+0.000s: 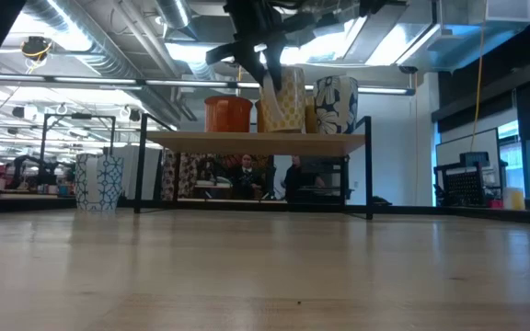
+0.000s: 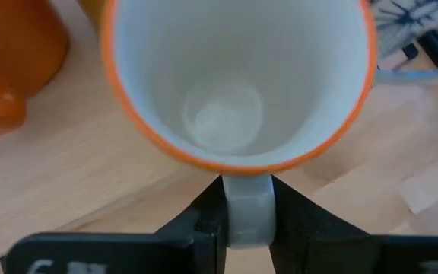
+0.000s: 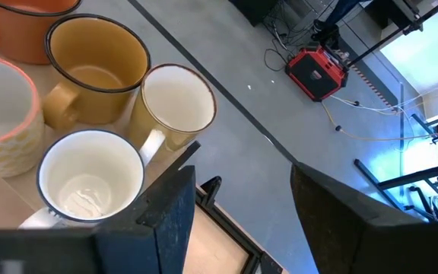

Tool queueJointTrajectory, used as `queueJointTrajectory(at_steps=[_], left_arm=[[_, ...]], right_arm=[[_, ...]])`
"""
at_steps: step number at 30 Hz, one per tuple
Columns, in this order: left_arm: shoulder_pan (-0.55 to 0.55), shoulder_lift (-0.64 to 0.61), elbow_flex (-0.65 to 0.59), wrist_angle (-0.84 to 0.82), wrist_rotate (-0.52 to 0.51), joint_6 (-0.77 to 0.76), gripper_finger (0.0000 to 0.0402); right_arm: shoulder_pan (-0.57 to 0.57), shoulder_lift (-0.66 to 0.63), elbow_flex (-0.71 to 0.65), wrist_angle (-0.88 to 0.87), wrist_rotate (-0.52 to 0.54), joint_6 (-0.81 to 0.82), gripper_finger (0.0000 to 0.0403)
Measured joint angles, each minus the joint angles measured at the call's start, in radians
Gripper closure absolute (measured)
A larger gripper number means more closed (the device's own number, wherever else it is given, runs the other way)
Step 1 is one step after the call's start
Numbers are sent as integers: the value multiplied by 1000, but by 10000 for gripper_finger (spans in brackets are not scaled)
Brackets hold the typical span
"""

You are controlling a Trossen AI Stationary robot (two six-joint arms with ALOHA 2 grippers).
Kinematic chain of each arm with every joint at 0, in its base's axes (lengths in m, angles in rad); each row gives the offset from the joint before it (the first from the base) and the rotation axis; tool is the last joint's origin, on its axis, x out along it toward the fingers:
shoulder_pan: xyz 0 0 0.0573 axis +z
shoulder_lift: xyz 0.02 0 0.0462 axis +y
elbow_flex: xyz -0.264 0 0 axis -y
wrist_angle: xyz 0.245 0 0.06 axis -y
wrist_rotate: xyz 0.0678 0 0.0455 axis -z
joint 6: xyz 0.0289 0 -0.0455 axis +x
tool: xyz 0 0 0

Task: Place coffee mugs
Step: Put the yellow patterned mug on the shelf

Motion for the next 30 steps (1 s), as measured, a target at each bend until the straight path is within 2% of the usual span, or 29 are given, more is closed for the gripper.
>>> queueJointTrajectory(at_steps=[24,30], left_arm=[[7,2,-16,76,-103,23,324],[6,2,-17,98,-99,68,295]], right_arm=[[0,0,0,-2,-4,0,198],[0,0,0,-2,-26,0,198]])
